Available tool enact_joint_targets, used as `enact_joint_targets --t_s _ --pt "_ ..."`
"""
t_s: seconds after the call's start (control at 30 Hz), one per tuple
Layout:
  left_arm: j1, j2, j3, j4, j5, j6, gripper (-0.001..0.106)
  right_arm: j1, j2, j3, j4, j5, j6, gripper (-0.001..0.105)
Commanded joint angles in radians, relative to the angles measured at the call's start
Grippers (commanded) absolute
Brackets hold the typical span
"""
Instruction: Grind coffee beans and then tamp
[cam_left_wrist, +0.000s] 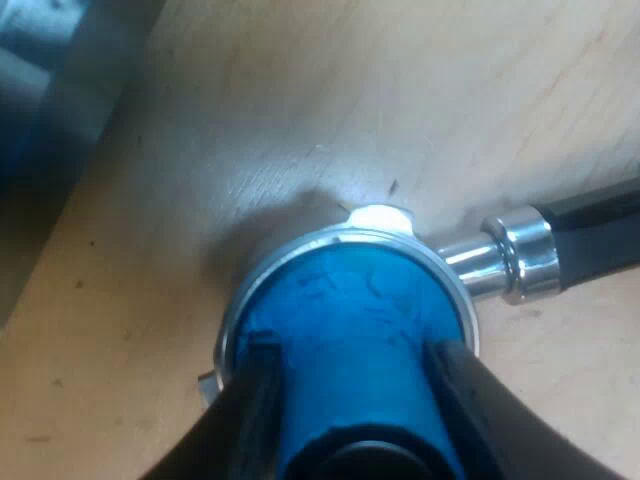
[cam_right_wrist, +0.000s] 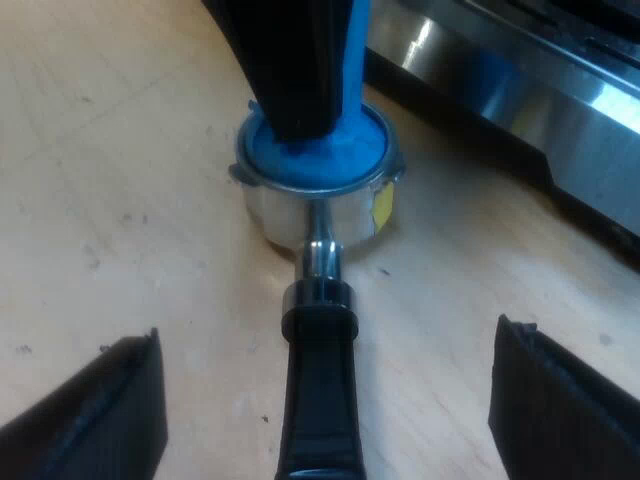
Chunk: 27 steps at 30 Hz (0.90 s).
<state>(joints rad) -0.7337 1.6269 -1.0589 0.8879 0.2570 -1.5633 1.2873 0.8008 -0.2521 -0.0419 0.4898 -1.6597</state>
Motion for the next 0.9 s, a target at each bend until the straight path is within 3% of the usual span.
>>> enact_joint_targets --t_s 0.03,0.27,0.5,0.9 --pt "-0.007 0.017 -0.006 -0.008 -0.006 -0.01 0.0 -0.002 -0.005 0.001 -0.005 0.004 0.003 0.069" --pt "-0.007 0.078 0.006 -0.011 -0.006 -0.01 0.0 -0.002 -0.005 0.001 -0.005 0.004 0.003 0.069" --pt "-0.007 0.089 0.106 -0.042 -0.006 -0.01 0.0 -0.002 -0.005 0.001 -0.005 0.004 0.003 0.069" --pt "-0.007 0.047 0.109 -0.052 -0.006 -0.01 0.0 -0.002 -0.005 0.001 -0.005 0.004 0.003 0.069"
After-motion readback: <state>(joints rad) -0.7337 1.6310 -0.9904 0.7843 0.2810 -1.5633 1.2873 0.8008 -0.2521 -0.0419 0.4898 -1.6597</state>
